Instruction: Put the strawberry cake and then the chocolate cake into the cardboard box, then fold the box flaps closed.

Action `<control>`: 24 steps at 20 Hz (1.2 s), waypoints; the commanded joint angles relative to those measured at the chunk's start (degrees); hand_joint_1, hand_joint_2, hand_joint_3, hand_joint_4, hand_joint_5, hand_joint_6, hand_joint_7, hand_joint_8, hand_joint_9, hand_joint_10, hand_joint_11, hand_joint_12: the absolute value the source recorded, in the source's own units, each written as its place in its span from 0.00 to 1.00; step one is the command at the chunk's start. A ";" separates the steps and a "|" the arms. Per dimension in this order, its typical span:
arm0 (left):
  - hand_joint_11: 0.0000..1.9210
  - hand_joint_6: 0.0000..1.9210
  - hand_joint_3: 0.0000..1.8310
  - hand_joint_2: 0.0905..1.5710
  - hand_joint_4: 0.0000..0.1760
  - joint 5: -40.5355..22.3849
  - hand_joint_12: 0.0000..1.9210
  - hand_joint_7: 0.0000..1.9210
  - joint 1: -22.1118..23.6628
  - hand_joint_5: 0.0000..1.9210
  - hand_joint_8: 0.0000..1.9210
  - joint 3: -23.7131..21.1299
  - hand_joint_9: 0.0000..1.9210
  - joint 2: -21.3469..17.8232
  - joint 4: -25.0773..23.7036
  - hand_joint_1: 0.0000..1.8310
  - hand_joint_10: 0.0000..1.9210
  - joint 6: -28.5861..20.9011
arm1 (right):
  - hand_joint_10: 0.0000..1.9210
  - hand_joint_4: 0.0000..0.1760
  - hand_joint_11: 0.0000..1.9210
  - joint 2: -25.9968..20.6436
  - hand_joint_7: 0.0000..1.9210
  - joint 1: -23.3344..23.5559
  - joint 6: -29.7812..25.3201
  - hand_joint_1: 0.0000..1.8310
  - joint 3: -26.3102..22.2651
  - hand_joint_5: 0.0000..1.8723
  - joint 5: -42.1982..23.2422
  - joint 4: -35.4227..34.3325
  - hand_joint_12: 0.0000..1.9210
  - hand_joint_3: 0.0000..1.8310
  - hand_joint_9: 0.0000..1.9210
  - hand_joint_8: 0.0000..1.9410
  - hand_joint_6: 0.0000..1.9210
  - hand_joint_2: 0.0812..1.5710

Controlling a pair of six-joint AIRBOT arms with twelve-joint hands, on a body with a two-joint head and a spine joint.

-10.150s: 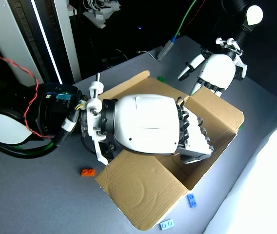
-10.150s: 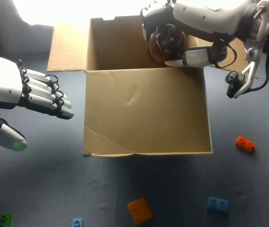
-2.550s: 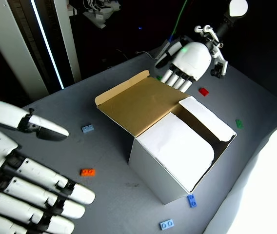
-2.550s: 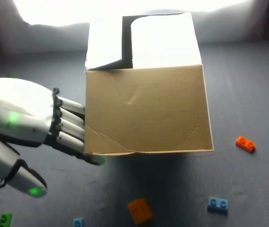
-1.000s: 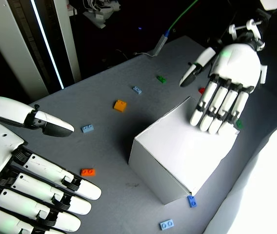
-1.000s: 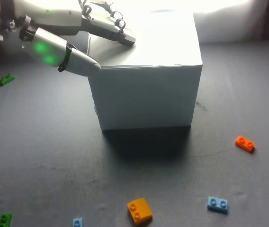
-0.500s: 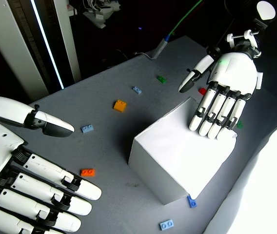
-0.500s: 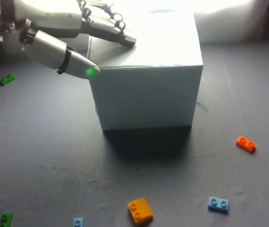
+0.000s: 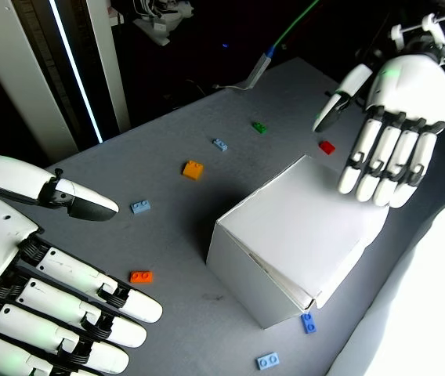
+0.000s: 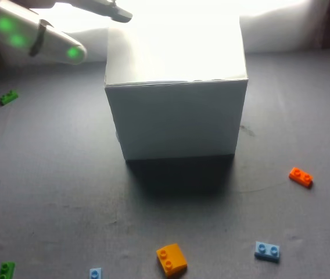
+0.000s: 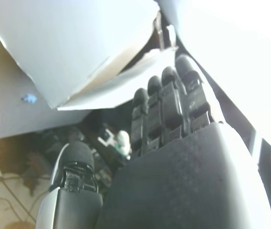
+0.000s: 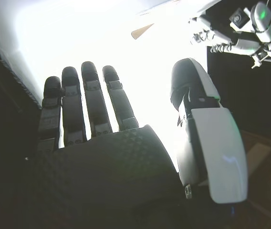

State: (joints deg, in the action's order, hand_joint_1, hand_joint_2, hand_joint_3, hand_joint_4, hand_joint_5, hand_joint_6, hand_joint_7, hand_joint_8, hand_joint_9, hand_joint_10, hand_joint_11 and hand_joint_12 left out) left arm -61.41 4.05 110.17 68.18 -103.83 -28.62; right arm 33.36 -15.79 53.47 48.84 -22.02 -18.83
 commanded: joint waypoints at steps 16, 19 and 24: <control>0.35 0.67 0.00 0.91 0.00 -7.42 0.94 0.56 -6.64 0.46 0.67 -8.65 0.49 -11.56 1.56 0.17 0.87 2.82 | 1.00 0.00 0.58 -0.46 0.66 0.65 0.45 0.04 -0.24 0.58 -5.55 0.07 1.00 0.01 0.65 0.93 0.94 0.85; 0.45 0.86 0.00 0.94 0.00 -8.17 1.00 0.57 -7.13 0.46 0.84 -12.84 0.55 -13.76 3.16 0.16 0.95 3.42 | 1.00 0.95 0.75 -0.46 0.72 0.65 1.27 0.00 -0.40 0.67 -5.37 0.08 1.00 0.01 0.76 1.00 0.99 0.93; 0.49 0.94 0.00 0.95 0.00 -8.24 1.00 0.56 -8.05 0.47 0.91 -13.03 0.56 -14.34 3.34 0.15 1.00 4.86 | 1.00 1.00 0.74 -0.36 0.73 0.63 1.83 0.01 -0.52 0.67 -5.26 0.51 1.00 0.01 0.78 1.00 0.96 0.95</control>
State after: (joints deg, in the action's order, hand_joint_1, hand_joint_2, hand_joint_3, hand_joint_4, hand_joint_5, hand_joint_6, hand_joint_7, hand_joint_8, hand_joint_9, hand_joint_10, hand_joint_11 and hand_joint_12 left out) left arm -69.65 -4.47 97.08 54.48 -105.30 -23.99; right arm 33.71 -15.79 55.37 48.23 -21.12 -18.31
